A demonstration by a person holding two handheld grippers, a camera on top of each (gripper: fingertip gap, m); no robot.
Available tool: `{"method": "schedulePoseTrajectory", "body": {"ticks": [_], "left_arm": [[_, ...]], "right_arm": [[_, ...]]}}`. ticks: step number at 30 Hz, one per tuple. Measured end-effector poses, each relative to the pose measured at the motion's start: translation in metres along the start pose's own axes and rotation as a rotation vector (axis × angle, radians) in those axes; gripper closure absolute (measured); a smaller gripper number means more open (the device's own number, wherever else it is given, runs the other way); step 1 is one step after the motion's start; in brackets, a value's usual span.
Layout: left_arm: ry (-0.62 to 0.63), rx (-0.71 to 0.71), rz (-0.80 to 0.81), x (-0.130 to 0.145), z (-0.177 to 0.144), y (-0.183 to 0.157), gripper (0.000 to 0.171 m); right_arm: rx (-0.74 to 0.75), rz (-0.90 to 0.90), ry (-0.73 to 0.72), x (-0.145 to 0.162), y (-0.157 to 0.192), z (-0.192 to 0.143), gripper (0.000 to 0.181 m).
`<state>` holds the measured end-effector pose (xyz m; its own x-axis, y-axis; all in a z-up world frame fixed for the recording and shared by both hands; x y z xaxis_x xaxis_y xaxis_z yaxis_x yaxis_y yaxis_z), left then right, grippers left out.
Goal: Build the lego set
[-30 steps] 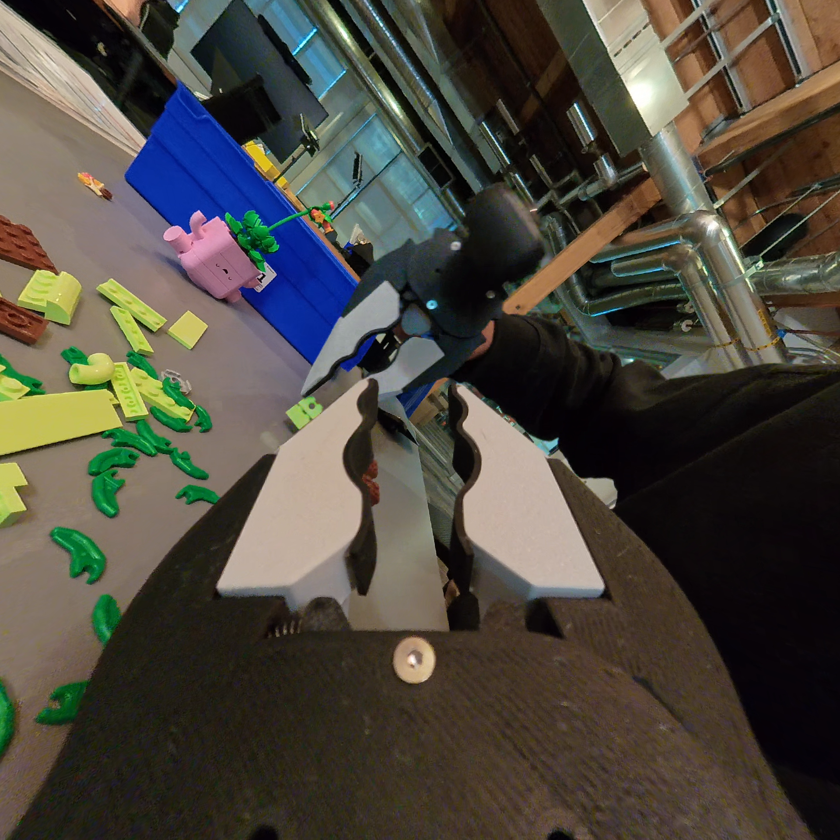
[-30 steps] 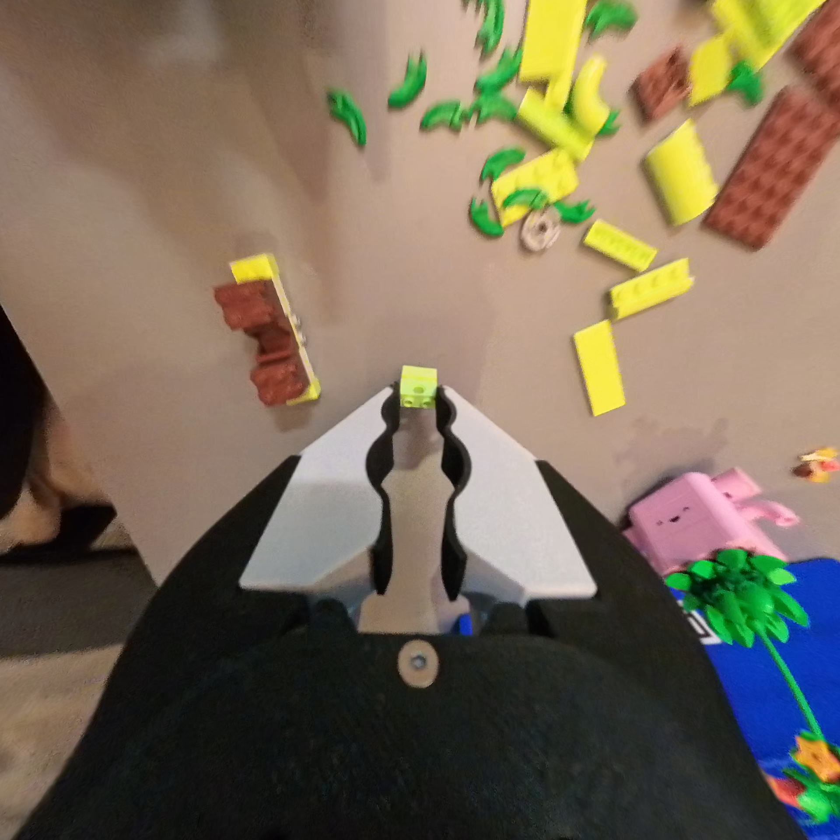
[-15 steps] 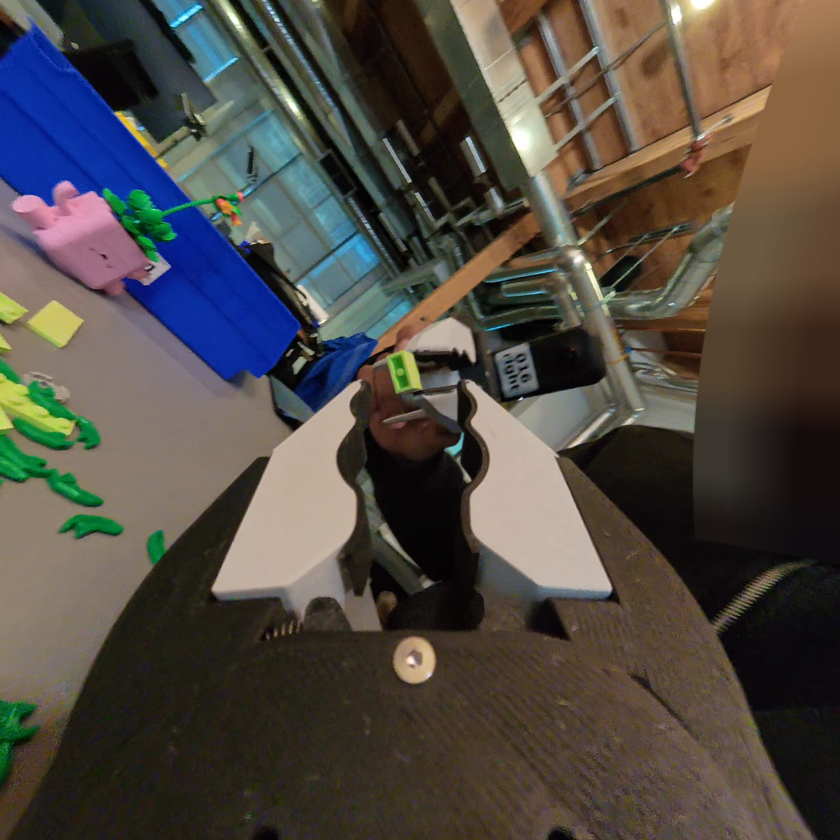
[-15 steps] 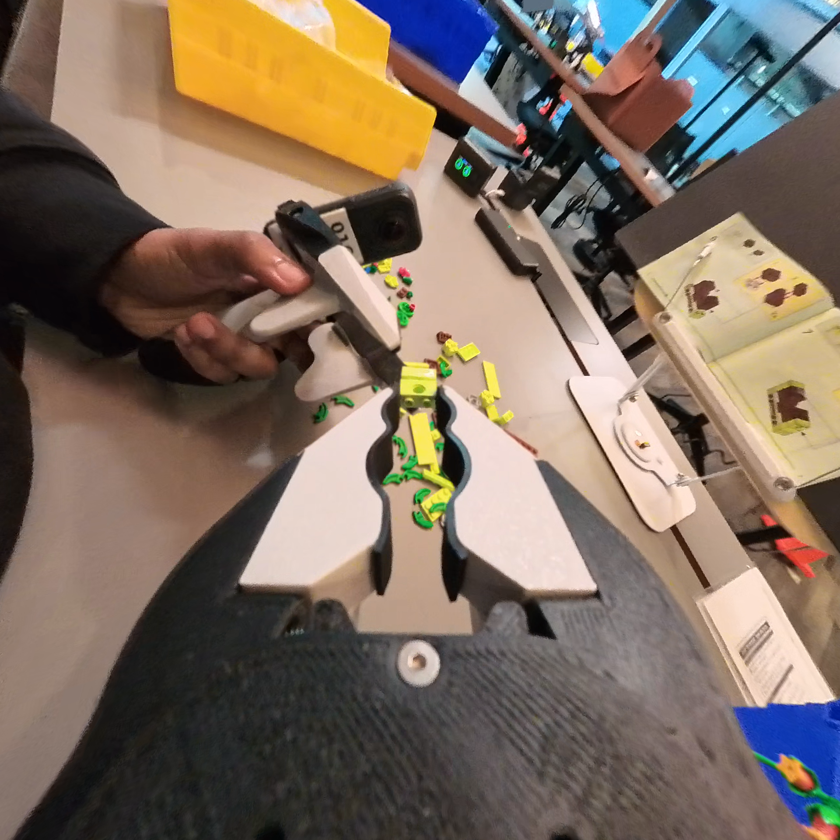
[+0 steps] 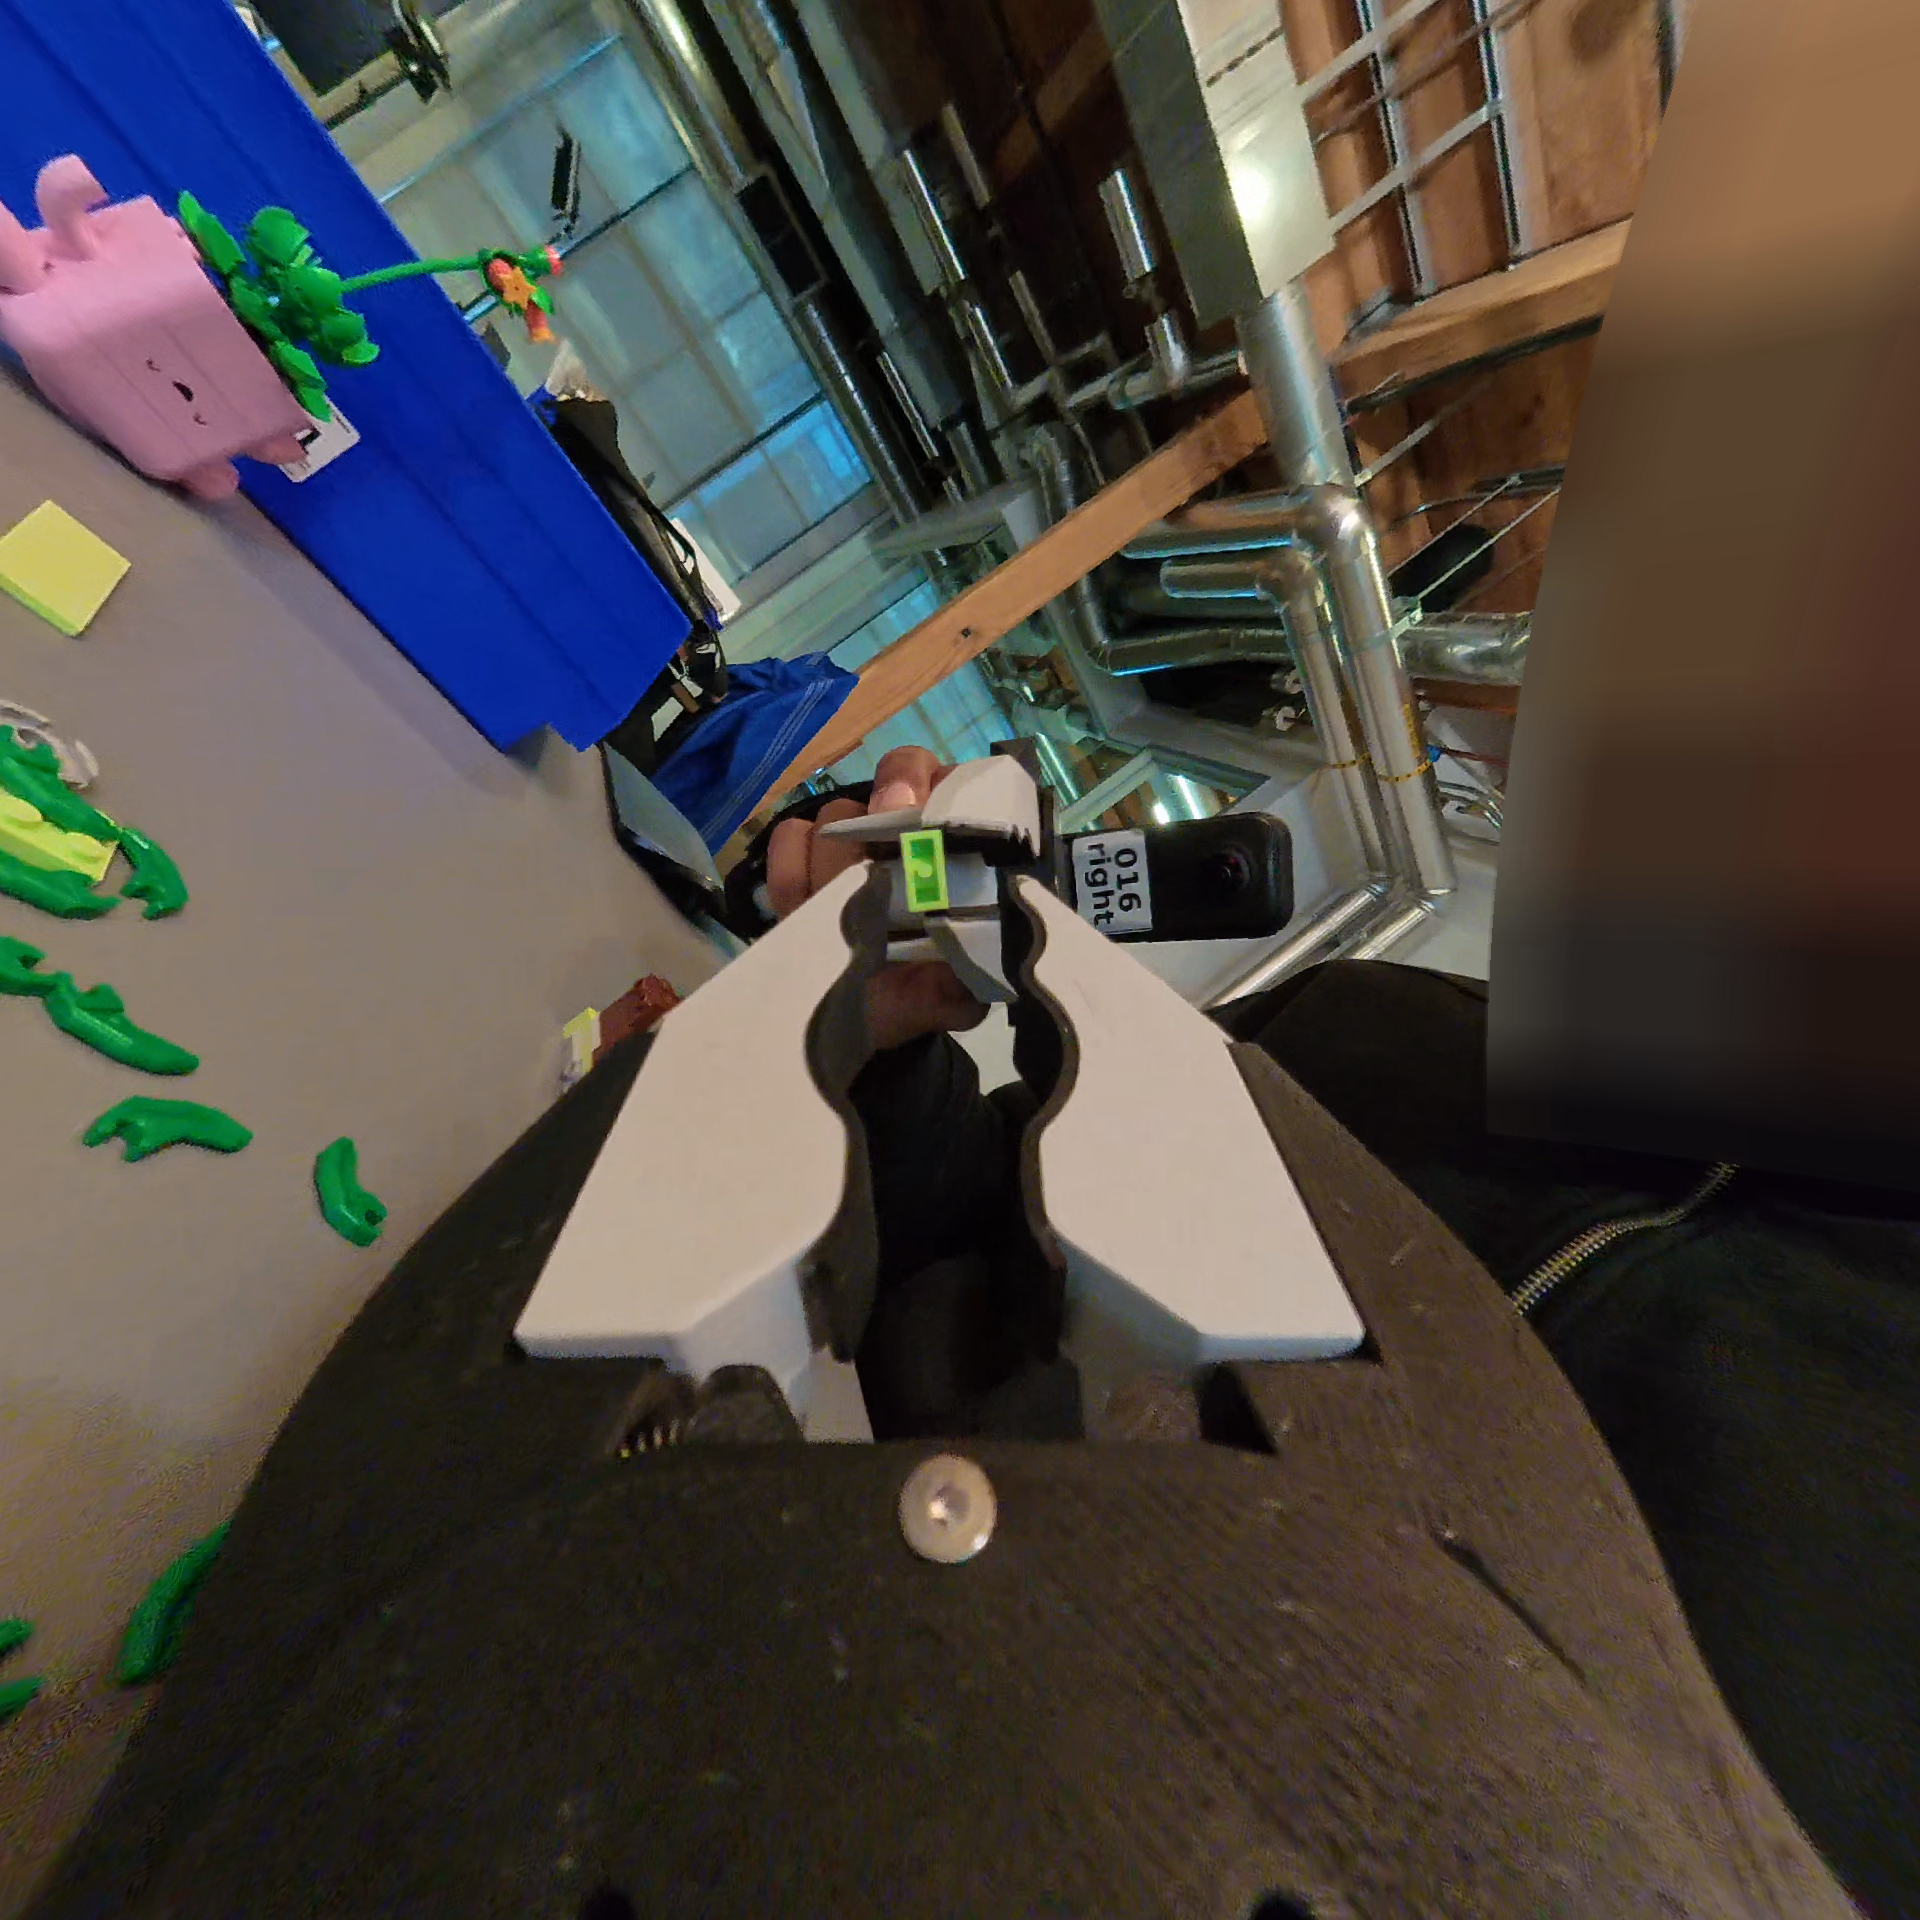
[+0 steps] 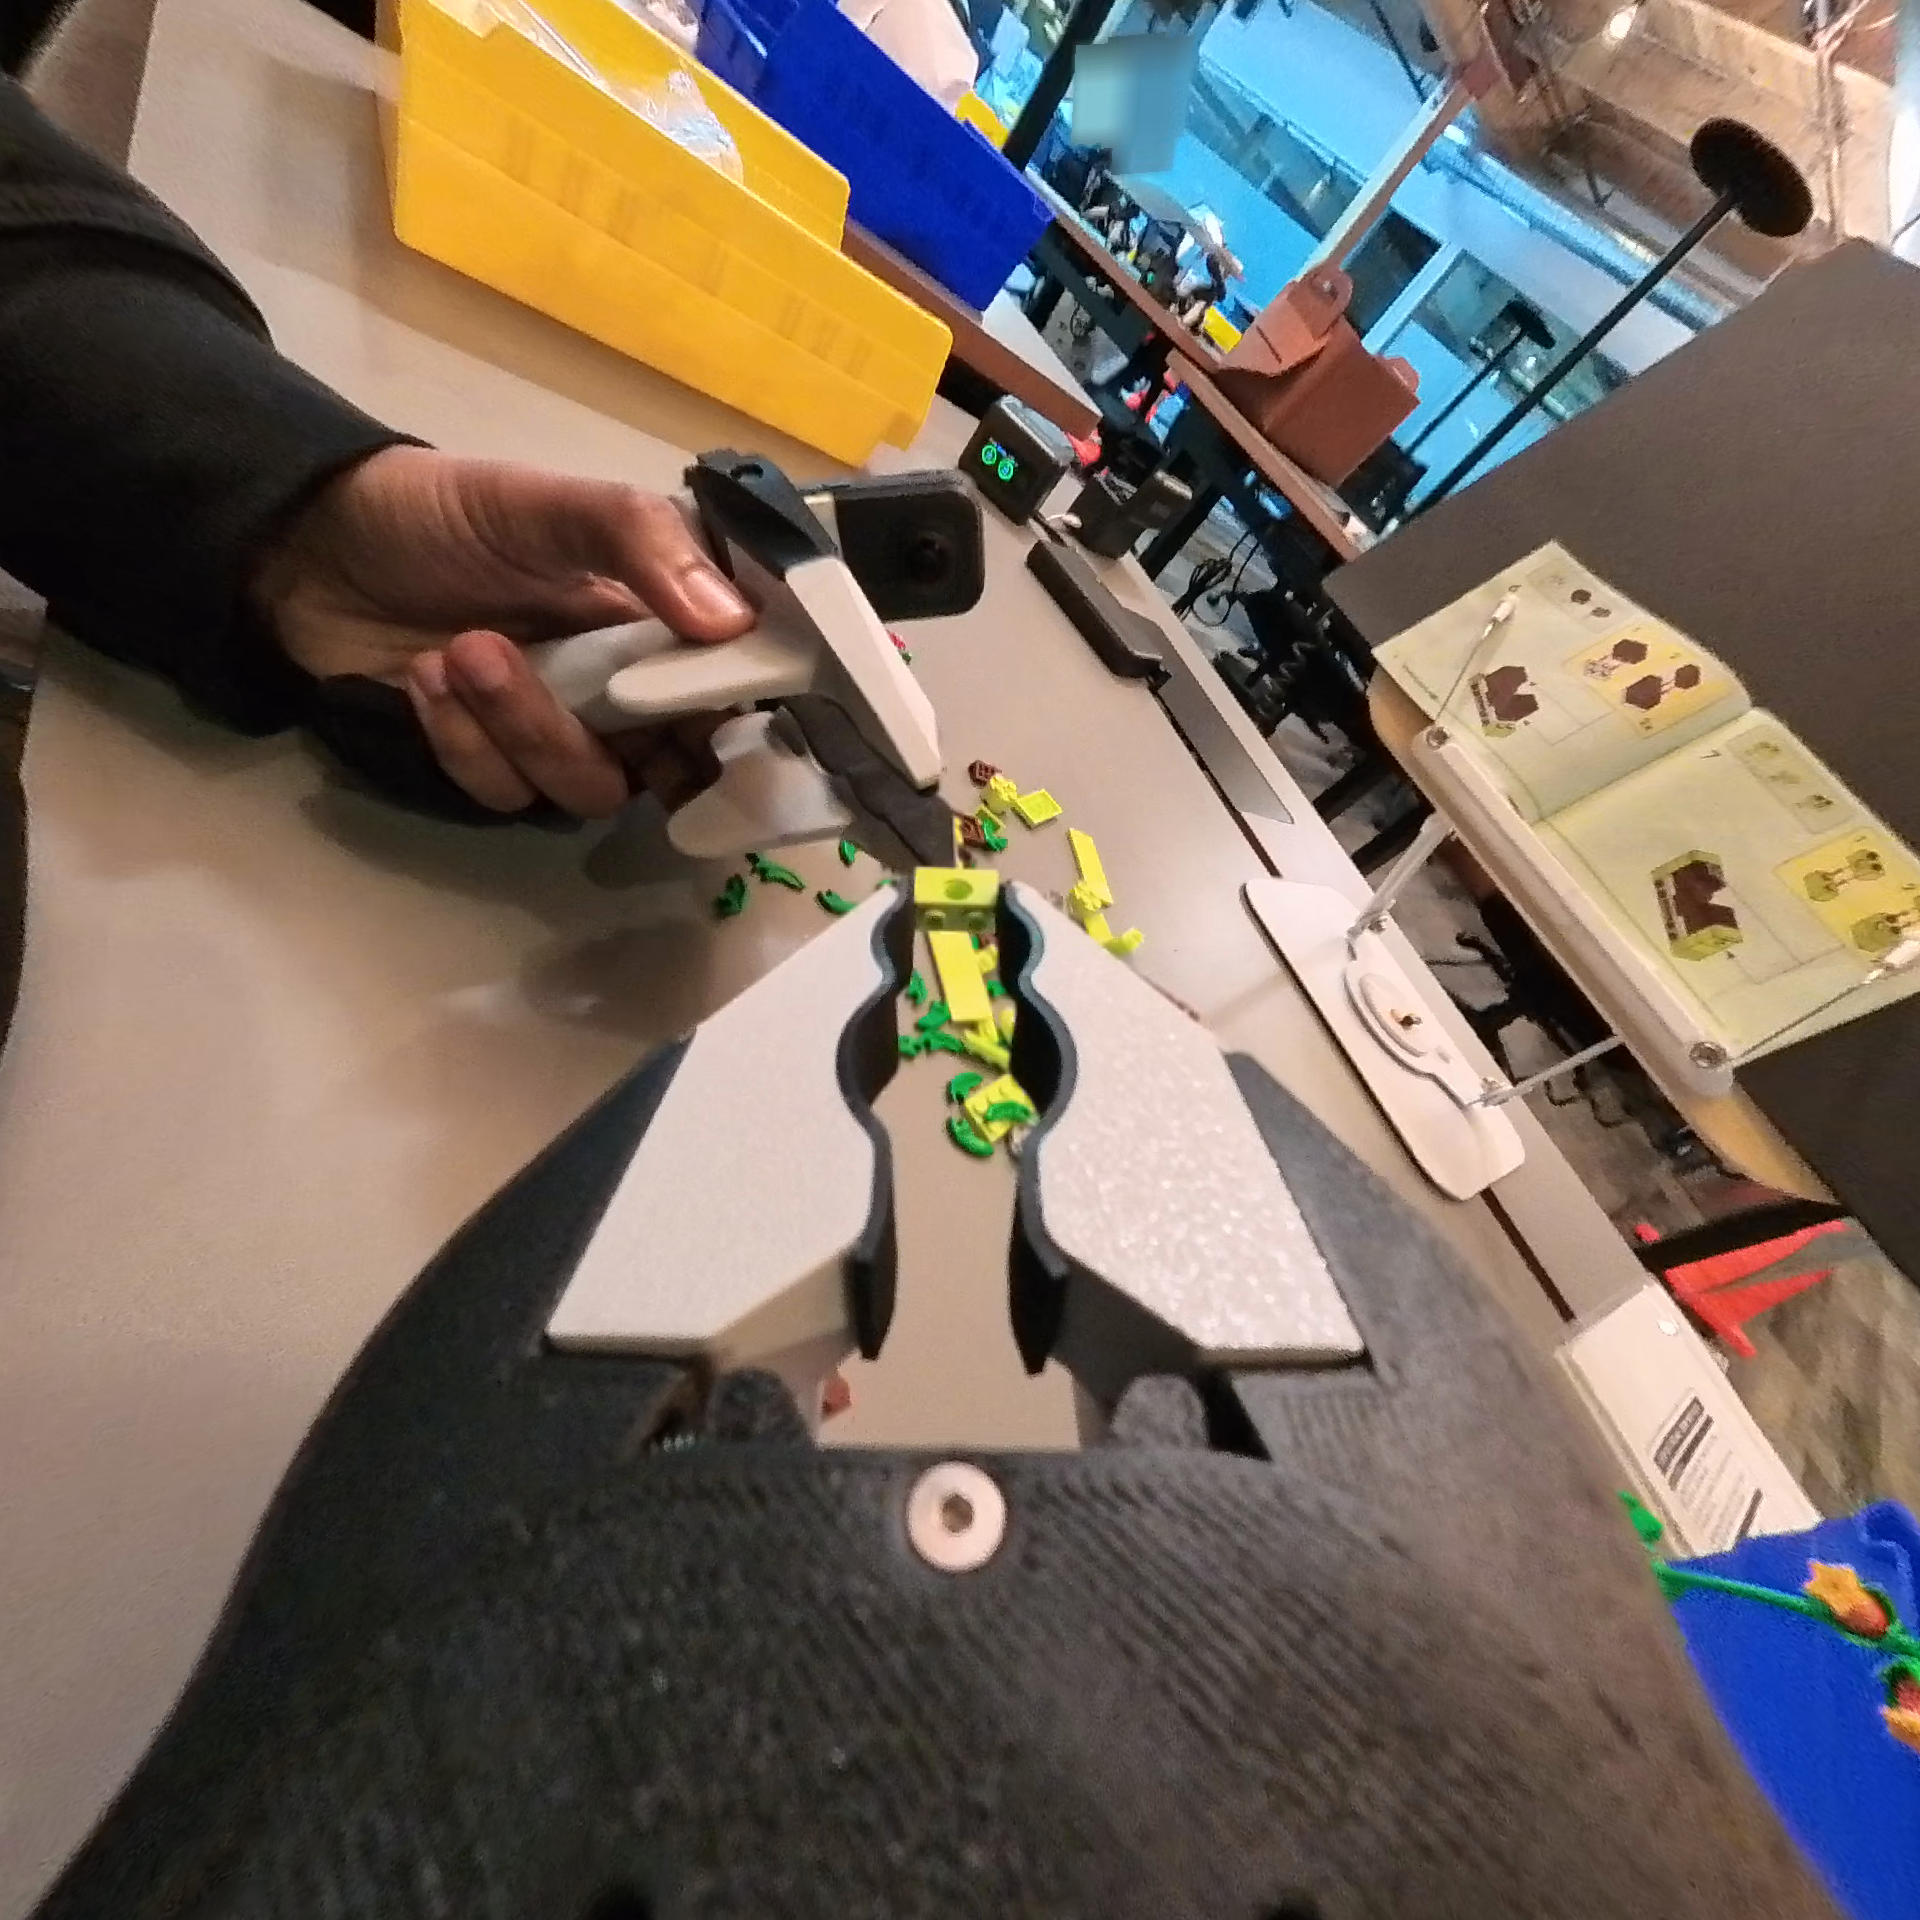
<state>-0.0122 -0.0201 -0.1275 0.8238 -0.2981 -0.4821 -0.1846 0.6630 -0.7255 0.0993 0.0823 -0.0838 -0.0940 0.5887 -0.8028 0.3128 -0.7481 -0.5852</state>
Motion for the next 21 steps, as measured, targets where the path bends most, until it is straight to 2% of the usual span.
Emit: {"method": "schedulePoseTrajectory", "body": {"ticks": [4,9,13,17,21], "left_arm": [[-0.012,-0.027,0.029,-0.003,-0.002,0.0,0.154],[-0.002,-0.039,0.091,-0.003,-0.002,-0.004,0.153],[0.06,-0.159,0.241,-0.003,0.0,-0.01,0.153],[0.275,-0.442,0.411,0.002,0.003,-0.006,0.153],[0.468,-0.666,0.485,0.01,0.003,0.002,0.154]], "right_arm": [[0.05,-0.007,0.065,0.009,-0.007,-0.001,0.168],[0.066,0.175,0.036,0.012,-0.036,-0.019,0.169],[0.058,0.262,0.036,0.016,-0.044,-0.021,0.168],[-0.001,0.294,0.157,0.032,-0.038,-0.013,0.168],[-0.079,0.34,0.297,0.046,-0.03,-0.004,0.168]]}}
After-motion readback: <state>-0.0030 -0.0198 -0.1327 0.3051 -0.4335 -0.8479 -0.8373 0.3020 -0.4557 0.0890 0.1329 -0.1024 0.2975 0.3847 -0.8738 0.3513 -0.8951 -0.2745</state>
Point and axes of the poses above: each gripper's, where its closed fingertips meet, z out along the fingers, x out of its underside, y = z × x across the jaws, the point moved 8 cm from there along -z, back along the fingers, and after that the axes turned 10 degrees about x, right-handed, at the moved point
